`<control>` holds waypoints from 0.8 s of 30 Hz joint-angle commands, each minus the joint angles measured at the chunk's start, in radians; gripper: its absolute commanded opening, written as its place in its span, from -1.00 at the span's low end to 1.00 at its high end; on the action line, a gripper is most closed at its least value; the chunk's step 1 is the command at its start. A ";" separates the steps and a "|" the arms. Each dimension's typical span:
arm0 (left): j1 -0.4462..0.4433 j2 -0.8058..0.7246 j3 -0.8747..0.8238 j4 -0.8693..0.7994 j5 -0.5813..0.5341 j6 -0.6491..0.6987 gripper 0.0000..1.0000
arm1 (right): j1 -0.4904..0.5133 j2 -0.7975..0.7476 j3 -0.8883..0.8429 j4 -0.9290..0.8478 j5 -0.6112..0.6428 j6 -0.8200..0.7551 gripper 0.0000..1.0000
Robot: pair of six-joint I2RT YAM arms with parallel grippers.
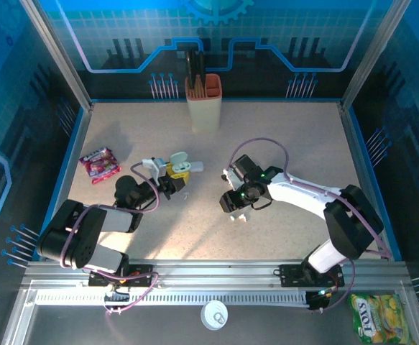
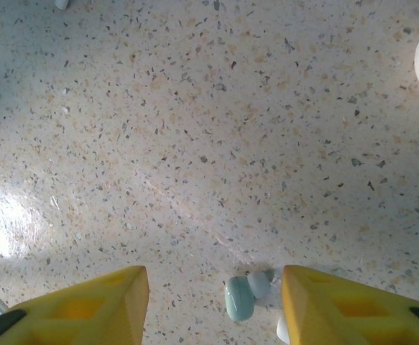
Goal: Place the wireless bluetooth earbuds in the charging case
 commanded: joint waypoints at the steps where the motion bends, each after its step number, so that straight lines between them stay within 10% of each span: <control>1: 0.018 -0.012 -0.021 0.028 -0.035 -0.027 -0.41 | 0.015 0.053 0.039 -0.075 0.019 0.042 0.02; 24: 0.032 -0.020 -0.026 0.027 -0.028 -0.031 -0.40 | 0.119 0.171 0.088 -0.045 -0.061 0.073 0.08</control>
